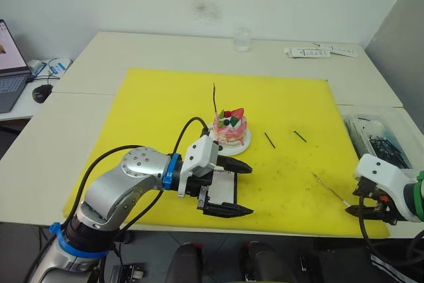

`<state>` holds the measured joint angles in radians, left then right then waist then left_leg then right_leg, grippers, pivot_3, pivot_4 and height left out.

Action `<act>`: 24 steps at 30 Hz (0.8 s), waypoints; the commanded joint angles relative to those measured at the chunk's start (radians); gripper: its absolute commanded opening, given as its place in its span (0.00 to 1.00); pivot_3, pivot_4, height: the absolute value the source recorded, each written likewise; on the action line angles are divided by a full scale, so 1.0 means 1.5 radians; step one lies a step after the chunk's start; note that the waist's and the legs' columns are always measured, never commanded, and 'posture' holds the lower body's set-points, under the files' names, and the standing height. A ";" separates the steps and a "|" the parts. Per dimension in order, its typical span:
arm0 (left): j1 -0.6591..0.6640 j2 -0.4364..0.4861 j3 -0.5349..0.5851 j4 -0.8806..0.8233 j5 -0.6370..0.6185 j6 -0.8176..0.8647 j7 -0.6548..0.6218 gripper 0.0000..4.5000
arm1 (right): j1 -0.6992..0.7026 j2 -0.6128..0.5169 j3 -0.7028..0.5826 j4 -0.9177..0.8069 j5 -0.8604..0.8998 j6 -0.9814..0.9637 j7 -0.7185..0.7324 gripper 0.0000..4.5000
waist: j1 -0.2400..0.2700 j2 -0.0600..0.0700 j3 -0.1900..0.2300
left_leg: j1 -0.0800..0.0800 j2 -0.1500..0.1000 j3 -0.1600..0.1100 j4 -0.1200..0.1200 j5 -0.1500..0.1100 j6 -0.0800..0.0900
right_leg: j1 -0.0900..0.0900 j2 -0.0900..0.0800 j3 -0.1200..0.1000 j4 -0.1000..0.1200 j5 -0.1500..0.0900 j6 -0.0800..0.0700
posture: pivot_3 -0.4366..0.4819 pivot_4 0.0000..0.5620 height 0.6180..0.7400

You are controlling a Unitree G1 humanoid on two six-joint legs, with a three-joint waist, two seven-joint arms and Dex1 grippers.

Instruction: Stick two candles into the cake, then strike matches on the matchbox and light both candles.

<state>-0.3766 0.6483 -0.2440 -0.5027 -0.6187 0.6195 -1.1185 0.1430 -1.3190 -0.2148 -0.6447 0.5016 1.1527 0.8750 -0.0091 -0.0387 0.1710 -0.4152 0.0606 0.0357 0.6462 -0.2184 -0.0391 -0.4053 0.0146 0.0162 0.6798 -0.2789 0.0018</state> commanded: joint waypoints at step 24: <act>0.010 -0.022 -0.021 -0.014 0.031 -0.040 0.013 1.00 | -0.082 0.023 0.094 0.036 0.009 0.018 -0.004 0.01 | 0.001 0.000 0.000 | 0.000 0.000 0.000 0.000 0.000 0.000 | 0.000 0.000 0.000 0.001 0.000 0.000 | 0.48 0.27 1.00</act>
<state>-0.3634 0.6204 -0.2724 -0.5017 -0.5721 0.5787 -1.1007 0.0264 -1.2887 -0.0571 -0.5820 0.4949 1.1693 0.8638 -0.0081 -0.0385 0.1709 -0.4150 0.0609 0.0352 0.6463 -0.2184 -0.0390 -0.4054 0.0151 0.0154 0.6806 -0.2789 0.0018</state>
